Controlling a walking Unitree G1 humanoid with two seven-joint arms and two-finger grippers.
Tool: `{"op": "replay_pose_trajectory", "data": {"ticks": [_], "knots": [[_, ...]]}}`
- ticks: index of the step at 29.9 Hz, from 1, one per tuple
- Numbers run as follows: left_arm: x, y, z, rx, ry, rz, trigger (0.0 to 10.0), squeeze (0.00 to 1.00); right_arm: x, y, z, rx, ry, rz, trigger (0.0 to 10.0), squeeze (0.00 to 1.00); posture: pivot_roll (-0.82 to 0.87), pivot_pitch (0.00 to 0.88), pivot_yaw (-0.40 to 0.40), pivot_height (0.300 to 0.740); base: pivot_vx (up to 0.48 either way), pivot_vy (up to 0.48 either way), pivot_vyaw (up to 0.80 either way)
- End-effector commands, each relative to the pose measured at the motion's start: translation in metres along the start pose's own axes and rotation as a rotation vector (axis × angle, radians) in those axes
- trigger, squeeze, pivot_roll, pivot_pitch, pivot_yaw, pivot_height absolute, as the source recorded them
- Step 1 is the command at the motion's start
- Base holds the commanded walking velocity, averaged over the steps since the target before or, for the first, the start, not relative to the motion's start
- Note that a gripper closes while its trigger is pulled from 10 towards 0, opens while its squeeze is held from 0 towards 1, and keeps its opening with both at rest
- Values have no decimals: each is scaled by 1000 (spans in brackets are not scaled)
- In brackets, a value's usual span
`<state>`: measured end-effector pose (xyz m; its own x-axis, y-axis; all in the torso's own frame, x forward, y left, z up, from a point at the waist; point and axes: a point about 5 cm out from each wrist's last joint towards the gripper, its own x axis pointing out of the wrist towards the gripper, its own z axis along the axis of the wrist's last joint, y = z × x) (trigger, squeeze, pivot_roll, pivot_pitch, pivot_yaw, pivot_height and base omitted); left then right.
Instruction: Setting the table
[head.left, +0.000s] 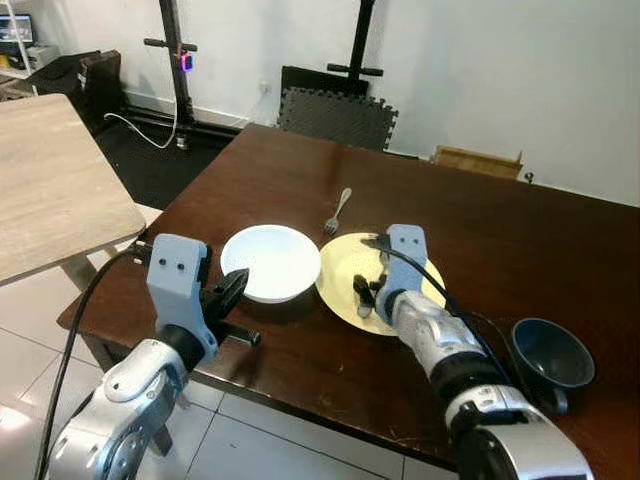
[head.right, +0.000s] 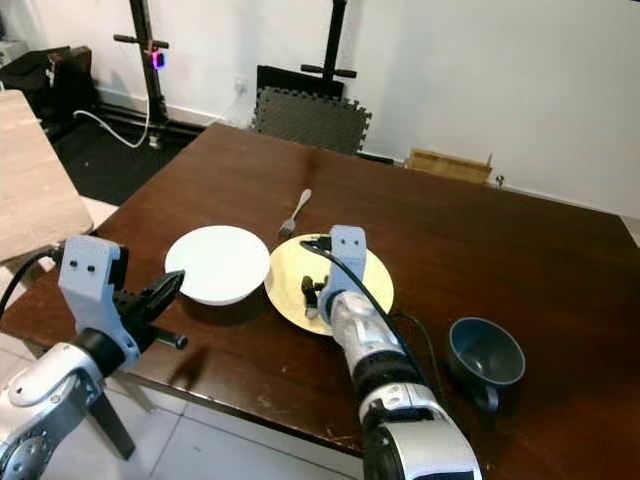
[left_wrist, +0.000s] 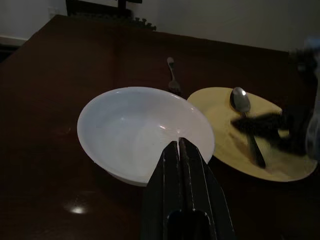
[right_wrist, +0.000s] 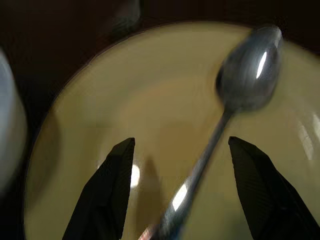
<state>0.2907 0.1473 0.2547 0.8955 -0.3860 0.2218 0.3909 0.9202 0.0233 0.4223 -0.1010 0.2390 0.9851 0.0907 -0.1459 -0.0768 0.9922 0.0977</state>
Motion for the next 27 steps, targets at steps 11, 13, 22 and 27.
{"op": "replay_pose_trajectory", "data": {"ticks": [11,13,22,27], "knots": [[-9,-2,-2,9,21,26,10000,0,3,-2,1,-43,-3,-132,7412,0,166,270,-80,740,0,0,0],[-9,-2,-2,9,21,26,10000,0,3,-2,1,-43,-3,-132,7412,0,166,270,-80,740,0,0,0],[-16,0,-2,7,33,47,10000,0,1,-22,-22,-49,63,-238,0,0,173,280,-81,740,0,0,0],[-13,0,0,7,31,42,10000,0,1,-24,-30,-39,84,-237,0,0,173,282,-76,740,0,0,0]]}}
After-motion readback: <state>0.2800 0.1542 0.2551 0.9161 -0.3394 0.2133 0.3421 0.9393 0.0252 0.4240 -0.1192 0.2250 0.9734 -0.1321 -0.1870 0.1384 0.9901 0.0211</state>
